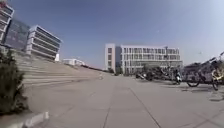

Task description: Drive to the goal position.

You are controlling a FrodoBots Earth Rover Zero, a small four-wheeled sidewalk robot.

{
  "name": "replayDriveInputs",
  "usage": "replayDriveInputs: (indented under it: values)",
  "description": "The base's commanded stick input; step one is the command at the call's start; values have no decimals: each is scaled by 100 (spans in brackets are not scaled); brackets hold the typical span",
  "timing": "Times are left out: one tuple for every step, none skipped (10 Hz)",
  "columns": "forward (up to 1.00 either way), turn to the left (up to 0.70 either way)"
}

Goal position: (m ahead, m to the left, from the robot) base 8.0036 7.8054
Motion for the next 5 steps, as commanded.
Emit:
replayDriveInputs:
  values:
    - [100,22]
    - [100,22]
    - [100,23]
    - [100,27]
    - [100,27]
